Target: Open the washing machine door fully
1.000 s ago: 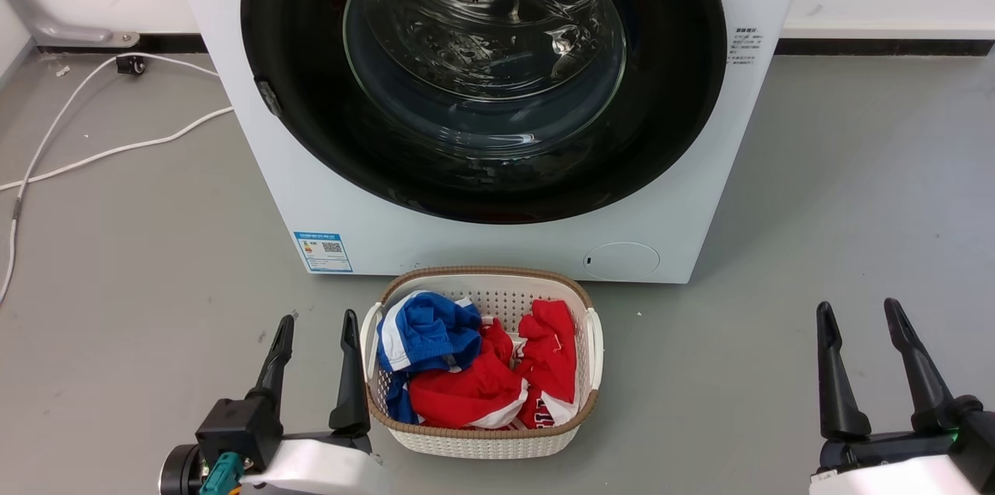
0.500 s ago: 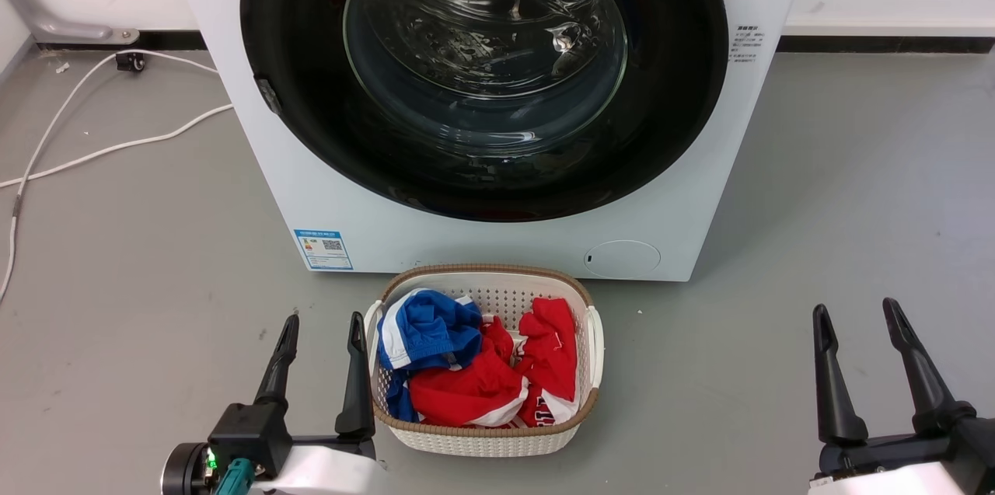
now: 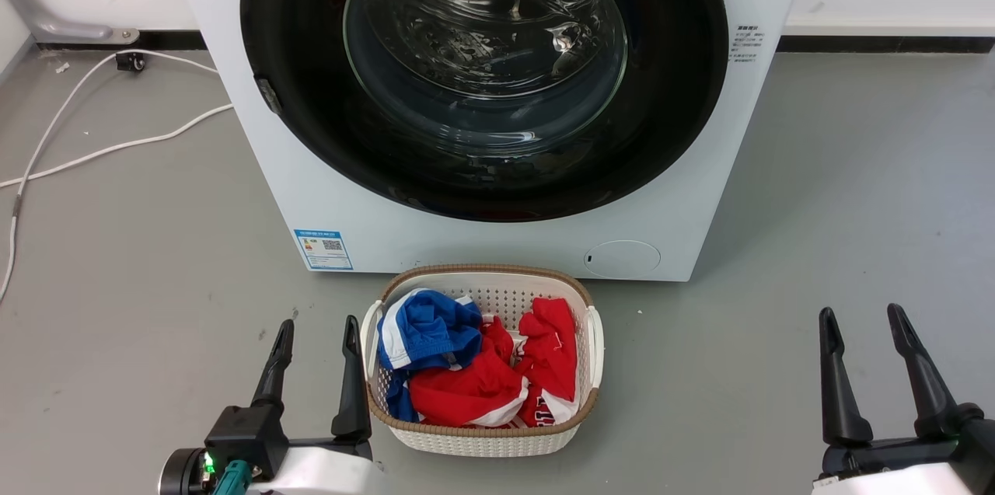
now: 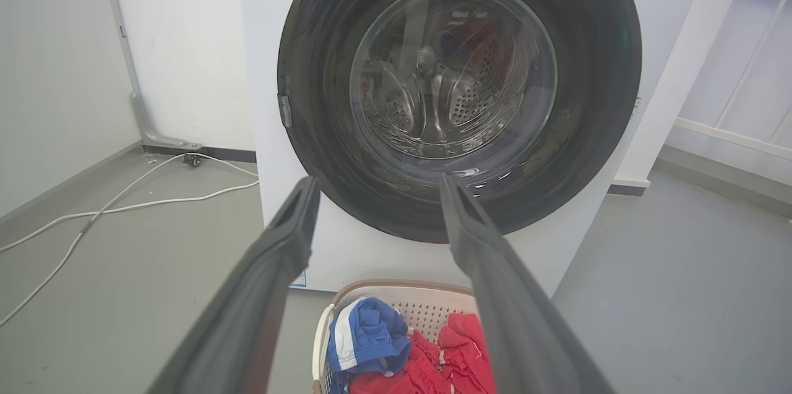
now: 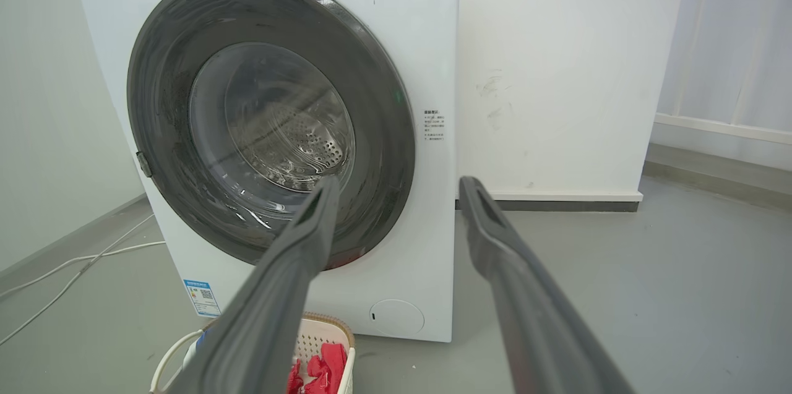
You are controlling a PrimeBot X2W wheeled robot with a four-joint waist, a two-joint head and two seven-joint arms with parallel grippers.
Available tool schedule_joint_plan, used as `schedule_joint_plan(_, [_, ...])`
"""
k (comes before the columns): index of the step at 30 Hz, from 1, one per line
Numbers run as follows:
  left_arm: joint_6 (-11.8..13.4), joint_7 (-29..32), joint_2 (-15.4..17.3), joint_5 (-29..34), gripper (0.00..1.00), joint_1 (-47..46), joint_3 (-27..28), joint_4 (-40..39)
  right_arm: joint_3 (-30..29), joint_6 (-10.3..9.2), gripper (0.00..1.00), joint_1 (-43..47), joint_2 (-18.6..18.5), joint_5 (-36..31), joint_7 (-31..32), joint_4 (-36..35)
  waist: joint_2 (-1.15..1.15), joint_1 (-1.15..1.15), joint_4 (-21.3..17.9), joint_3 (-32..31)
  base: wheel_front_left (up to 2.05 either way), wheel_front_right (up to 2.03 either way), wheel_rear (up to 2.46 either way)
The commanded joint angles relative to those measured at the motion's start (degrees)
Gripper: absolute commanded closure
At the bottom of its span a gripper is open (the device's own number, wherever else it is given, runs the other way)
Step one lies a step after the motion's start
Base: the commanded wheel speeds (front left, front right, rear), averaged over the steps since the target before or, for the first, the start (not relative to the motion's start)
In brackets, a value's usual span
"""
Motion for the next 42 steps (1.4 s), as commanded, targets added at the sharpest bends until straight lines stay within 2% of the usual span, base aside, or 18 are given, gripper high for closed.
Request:
schedule_joint_plan(1, [0.2,-0.2,0.0,-0.1,0.00,0.6,0.1,0.2,0.0,-0.02,0.00,0.7,0.1,0.4,-0.2,0.1,0.00,0.00,0.0,0.0,0.00,0.00,0.00])
schedule_joint_plan(17, [0.5,-0.2,0.0,0.1,0.00,0.4,0.2,0.6,0.2,-0.02,0.00,0.5,0.1,0.3,-0.2,0.5,0.00,0.00,0.0,-0.2,0.00,0.00,0.00])
schedule_joint_plan(19, [0.5,-0.2,0.0,0.0,0.00,0.4,0.2,0.7,0.1,-0.01,1.00,0.4,0.1,0.6,-0.2,0.5,0.00,0.00,0.0,-0.2,0.00,0.00,0.00])
schedule_joint_plan(22, [0.5,-0.2,0.0,0.0,0.00,0.3,0.2,0.8,-0.3,-0.02,1.00,0.5,0.1,2.9,-0.2,1.0,0.00,0.00,0.0,-0.2,0.00,0.00,0.00])
schedule_joint_plan(28, [0.5,-0.2,0.0,-0.1,0.00,0.5,0.2,1.0,0.8,-0.01,1.00,-0.5,0.0,24.1,-0.1,3.5,0.00,0.00,-0.1,-0.4,0.00,0.00,0.00])
schedule_joint_plan(35, [0.5,-0.2,0.0,-0.2,0.00,0.5,0.1,1.2,5.8,-0.01,1.00,-1.0,0.0,57.3,-0.1,6.2,0.00,0.00,-0.1,-0.6,0.00,0.00,0.00])
schedule_joint_plan(40, [0.7,-0.2,0.0,-0.4,0.00,0.5,0.0,1.4,5.8,-0.01,1.00,-1.0,0.0,74.1,-0.1,5.9,0.00,0.00,0.0,-0.6,0.00,0.00,0.00])
schedule_joint_plan(42, [0.8,-0.2,0.0,-0.5,0.00,0.6,0.0,1.4,6.9,-0.01,1.00,-0.9,0.1,78.8,-0.1,4.9,0.00,0.00,0.0,-0.6,0.00,0.00,0.00])
